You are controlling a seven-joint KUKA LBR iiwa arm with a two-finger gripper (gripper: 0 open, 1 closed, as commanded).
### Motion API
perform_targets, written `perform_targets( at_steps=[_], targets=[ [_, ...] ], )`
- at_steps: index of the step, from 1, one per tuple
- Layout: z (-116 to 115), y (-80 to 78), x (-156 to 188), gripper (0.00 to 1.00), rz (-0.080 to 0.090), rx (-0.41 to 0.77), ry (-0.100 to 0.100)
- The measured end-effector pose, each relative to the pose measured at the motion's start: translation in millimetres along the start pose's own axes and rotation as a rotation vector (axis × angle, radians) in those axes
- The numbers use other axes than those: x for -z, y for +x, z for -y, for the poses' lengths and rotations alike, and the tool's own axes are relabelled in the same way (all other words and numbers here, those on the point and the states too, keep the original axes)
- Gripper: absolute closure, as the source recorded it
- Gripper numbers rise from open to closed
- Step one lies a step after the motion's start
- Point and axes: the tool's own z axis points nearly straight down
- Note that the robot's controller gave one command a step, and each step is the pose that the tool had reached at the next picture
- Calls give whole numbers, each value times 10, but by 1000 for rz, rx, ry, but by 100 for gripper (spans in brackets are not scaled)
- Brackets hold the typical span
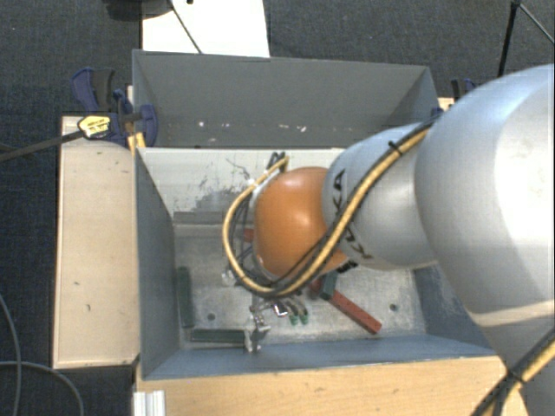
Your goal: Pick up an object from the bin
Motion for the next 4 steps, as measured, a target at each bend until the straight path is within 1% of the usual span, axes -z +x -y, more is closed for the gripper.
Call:
perform_targets(
  at_steps=[1, 2, 3, 4],
  targets=[
    [-147, 37, 144, 100, 9, -197, 1],
    [-144, 36, 144, 0, 9, -201, 1],
    [-144, 37, 144, 0, 9, -203, 1],
    [-193, -54, -29, 100, 17, -78, 1]
  ],
)
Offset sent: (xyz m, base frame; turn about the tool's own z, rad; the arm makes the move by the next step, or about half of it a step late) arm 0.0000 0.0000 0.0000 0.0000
